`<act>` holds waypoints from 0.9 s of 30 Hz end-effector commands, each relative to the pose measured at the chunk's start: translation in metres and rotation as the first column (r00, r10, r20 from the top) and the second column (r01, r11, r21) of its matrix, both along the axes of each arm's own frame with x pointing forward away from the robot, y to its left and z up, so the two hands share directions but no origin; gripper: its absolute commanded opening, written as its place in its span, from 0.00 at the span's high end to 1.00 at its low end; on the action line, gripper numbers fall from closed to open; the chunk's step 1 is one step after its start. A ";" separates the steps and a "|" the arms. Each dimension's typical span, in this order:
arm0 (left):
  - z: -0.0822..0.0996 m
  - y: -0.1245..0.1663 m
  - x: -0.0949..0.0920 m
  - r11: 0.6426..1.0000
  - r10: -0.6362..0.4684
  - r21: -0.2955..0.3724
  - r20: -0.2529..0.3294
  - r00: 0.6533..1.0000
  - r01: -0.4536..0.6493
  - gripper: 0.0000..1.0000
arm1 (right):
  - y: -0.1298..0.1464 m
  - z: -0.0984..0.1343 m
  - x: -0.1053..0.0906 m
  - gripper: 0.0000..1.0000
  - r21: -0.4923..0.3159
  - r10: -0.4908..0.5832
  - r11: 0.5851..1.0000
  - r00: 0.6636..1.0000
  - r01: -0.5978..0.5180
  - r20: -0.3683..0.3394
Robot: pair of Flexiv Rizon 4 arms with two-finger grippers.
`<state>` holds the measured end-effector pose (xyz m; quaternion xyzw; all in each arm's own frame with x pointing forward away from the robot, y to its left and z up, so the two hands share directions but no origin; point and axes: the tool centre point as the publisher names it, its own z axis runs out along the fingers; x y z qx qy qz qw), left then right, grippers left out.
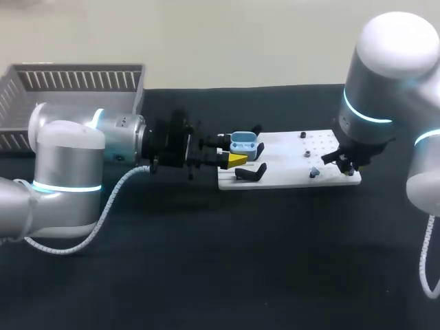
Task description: Pick up each earbud case from the left stands, insert the matching earbuds, close the lid, and place the case in the box.
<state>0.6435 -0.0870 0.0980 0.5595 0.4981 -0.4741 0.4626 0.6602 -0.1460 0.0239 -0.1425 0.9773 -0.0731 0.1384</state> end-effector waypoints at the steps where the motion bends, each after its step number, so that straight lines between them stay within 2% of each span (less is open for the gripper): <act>1: -0.001 0.000 -0.002 1.000 0.006 -0.004 0.004 1.000 -0.006 1.00 | 0.001 0.002 -0.002 1.00 -0.001 0.000 1.000 1.000 0.000 0.009; 5: -0.001 0.000 -0.002 1.000 0.006 -0.004 0.004 1.000 -0.006 1.00 | 0.002 0.014 -0.005 1.00 0.021 -0.017 1.000 1.000 0.017 0.017; 12: -0.001 0.000 -0.002 1.000 0.006 -0.004 0.004 1.000 -0.006 1.00 | 0.011 0.058 -0.015 1.00 0.022 -0.067 0.998 0.998 0.066 0.015; 17: -0.001 0.000 -0.002 1.000 0.006 -0.004 0.004 1.000 -0.006 1.00 | 0.021 0.083 -0.028 1.00 -0.036 -0.139 0.990 0.987 0.136 -0.085; 19: -0.001 0.000 -0.002 1.000 0.006 -0.004 0.004 1.000 -0.006 1.00 | 0.026 0.090 -0.033 1.00 -0.054 -0.151 0.988 0.983 0.146 -0.107; 27: -0.001 0.000 -0.002 1.000 0.006 -0.004 0.004 1.000 -0.006 1.00 | 0.042 0.103 -0.045 1.00 -0.068 -0.207 0.977 0.973 0.201 -0.097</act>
